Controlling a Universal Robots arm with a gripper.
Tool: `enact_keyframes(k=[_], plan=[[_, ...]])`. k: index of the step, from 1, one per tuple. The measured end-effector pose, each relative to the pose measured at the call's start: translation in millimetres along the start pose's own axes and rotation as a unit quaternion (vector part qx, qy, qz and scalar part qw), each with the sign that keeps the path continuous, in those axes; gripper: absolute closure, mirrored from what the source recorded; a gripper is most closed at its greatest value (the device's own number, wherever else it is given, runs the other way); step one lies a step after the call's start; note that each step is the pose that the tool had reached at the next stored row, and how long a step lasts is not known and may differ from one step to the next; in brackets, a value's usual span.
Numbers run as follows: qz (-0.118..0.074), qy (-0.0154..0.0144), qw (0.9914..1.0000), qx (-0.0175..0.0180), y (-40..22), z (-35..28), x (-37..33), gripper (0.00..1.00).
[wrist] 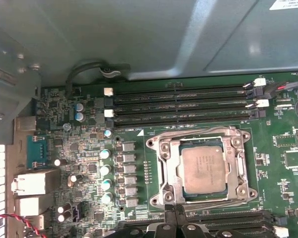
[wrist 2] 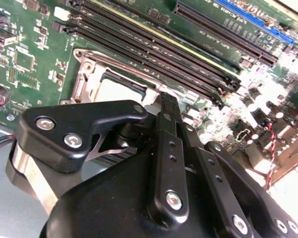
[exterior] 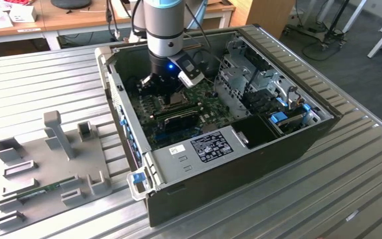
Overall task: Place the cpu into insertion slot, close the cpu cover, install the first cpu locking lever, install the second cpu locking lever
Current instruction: 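Install the second cpu locking lever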
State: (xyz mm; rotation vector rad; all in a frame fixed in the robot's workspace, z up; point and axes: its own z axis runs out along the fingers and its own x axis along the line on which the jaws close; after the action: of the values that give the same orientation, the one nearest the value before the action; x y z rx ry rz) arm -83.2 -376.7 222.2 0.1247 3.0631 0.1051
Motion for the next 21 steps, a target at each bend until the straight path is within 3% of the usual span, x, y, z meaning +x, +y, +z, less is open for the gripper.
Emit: enact_keyframes(k=[11, 17, 21], plan=[[0.000, 0.0000, 1.00000, 0.0000, 1.9, 1.0, -10.9, 0.90], [0.000, 0.0000, 1.00000, 0.0001, 1.9, 1.0, -11.6, 0.90], [0.000, 0.0027, 1.00000, 0.0002, 2.1, 1.2, -13.5, 0.90]])
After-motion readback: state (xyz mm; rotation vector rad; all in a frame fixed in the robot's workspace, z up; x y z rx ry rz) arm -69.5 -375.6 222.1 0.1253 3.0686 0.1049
